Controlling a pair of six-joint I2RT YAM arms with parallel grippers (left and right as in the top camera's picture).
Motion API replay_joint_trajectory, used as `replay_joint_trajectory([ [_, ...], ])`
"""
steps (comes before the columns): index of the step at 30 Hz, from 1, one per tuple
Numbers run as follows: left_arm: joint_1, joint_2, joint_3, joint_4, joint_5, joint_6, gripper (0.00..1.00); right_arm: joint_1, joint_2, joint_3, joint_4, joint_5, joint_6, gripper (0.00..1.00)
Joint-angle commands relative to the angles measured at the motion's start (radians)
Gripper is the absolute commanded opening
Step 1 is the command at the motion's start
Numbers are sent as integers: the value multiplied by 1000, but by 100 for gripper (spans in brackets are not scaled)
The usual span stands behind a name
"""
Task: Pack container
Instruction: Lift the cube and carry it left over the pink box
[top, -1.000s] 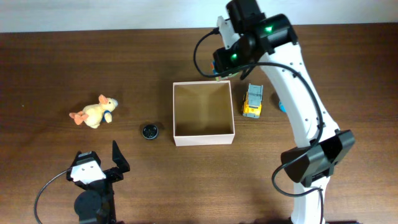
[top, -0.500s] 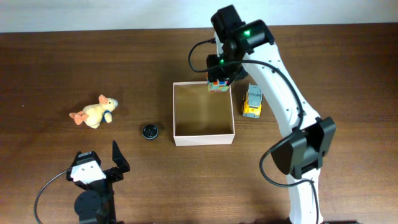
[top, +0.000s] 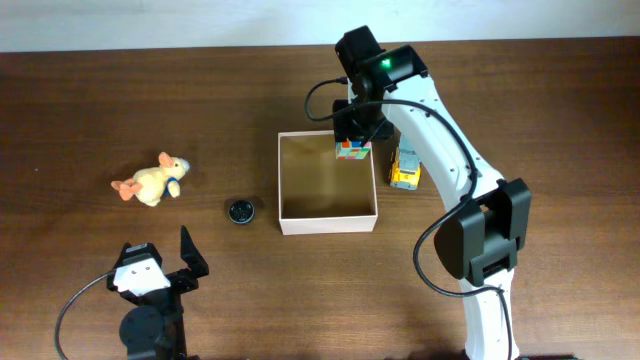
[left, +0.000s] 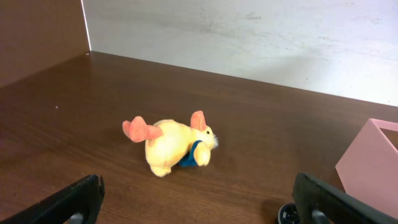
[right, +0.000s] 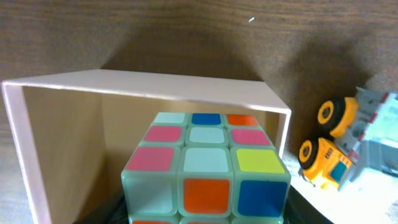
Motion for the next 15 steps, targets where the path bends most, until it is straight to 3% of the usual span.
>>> replay_joint_trajectory([
  [1, 6, -7, -8, 3, 18, 2, 99, 7, 0, -35, 24, 12, 15, 49],
  [7, 6, -7, -8, 3, 18, 2, 99, 7, 0, -45, 63, 13, 14, 49],
  [10, 6, -5, -8, 3, 18, 2, 99, 6, 0, -45, 72, 13, 14, 64],
  [15, 6, -1, -8, 3, 18, 2, 99, 6, 0, -45, 84, 13, 14, 66],
])
